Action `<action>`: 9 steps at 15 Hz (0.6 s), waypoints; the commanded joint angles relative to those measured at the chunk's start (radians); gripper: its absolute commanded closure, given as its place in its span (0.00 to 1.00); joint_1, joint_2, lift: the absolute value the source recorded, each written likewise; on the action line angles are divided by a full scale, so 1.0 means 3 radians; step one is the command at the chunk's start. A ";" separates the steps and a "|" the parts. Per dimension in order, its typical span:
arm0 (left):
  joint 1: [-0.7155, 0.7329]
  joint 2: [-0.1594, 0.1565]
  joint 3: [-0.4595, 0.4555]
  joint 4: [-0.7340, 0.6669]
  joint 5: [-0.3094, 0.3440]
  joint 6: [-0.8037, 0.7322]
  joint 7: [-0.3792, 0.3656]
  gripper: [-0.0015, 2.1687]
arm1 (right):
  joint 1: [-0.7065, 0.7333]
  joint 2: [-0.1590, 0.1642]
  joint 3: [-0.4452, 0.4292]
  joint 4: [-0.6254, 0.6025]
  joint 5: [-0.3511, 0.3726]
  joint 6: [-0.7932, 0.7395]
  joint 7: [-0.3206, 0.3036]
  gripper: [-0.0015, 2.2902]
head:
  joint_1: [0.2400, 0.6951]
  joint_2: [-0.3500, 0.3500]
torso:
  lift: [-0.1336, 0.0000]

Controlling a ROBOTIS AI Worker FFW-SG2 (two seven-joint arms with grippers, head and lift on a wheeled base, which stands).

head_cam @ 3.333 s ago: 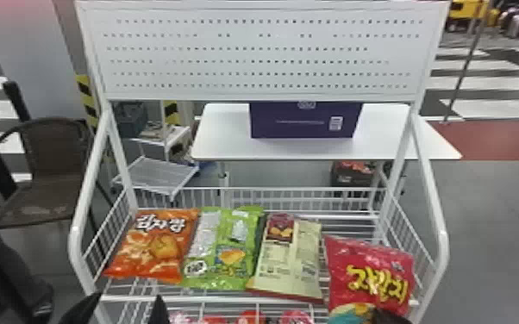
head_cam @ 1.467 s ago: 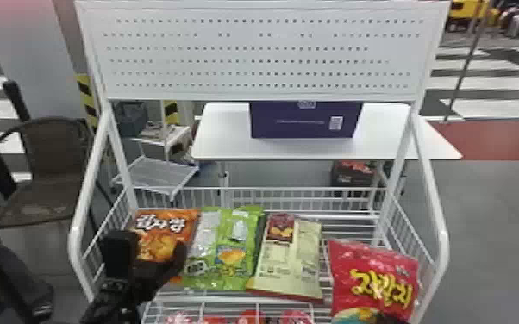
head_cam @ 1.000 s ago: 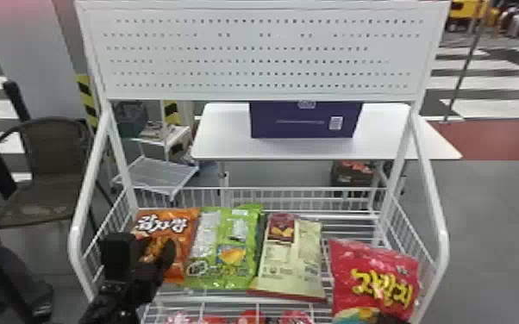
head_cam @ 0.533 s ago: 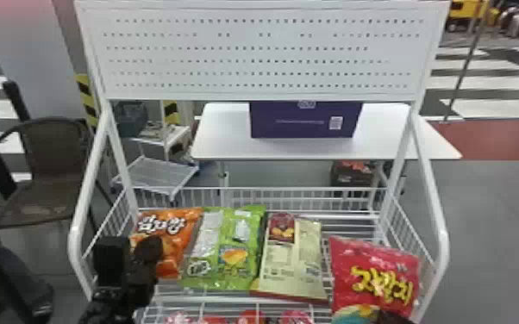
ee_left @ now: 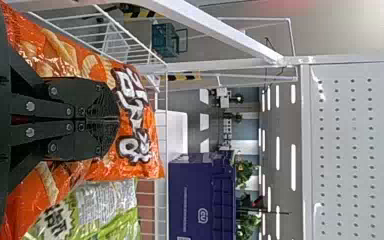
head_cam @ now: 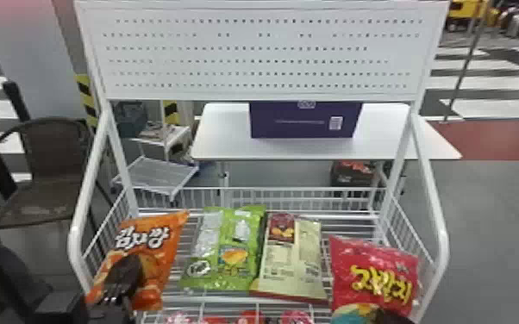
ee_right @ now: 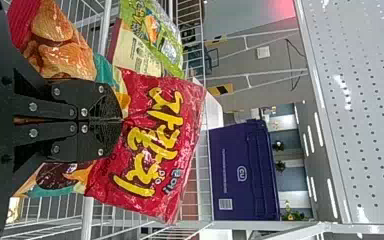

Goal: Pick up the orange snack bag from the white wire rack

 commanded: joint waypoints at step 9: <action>0.0974 0.0053 -0.0001 -0.0675 0.0005 -0.0397 0.0092 0.77 | -0.0056 0.0010 0.0013 0.0040 -0.0010 0.0045 -0.0015 0.97 | 0.57 0.50 | 1.00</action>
